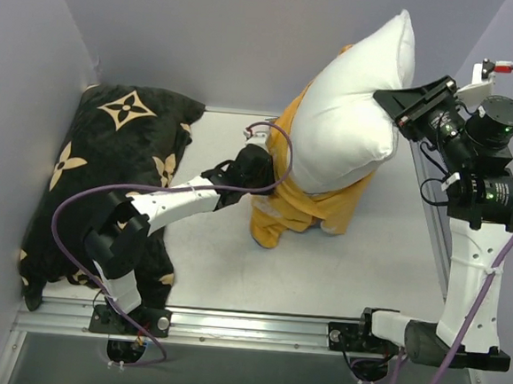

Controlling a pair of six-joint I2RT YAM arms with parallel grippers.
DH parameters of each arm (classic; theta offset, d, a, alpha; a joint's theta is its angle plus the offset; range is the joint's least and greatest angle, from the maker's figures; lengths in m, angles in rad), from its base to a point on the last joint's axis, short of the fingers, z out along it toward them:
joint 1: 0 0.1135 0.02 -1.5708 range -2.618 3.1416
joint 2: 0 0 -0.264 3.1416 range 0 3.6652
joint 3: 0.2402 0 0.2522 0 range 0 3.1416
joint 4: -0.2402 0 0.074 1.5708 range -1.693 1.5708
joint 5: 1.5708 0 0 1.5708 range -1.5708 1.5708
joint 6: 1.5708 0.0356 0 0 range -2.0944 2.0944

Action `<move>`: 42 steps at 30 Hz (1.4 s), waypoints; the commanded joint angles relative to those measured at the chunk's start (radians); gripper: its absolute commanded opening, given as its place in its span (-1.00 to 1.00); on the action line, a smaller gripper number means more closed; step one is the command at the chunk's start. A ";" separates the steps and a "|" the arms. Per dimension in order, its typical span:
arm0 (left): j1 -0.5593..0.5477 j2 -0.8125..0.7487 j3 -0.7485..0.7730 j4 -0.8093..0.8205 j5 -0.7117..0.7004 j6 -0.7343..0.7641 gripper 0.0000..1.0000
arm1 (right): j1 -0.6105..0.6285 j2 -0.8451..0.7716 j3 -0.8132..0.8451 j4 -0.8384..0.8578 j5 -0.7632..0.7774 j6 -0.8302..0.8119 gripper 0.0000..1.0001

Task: Remove the pillowcase from the pillow

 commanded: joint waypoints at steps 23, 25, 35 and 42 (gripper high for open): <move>0.070 -0.856 -0.242 -0.280 -0.325 -0.120 0.75 | 0.680 0.207 -0.375 0.498 0.552 -0.248 -1.00; 0.124 -0.858 -0.173 -0.295 -0.296 -0.054 0.82 | 0.715 0.226 -0.386 0.521 0.601 -0.255 -1.00; 0.408 -0.673 0.076 -0.147 0.222 0.023 0.95 | 0.852 0.187 -0.654 0.760 0.690 -0.257 -1.00; 0.455 -0.573 0.021 -0.007 0.459 -0.033 0.95 | 0.877 0.209 -0.696 0.832 0.667 -0.251 -1.00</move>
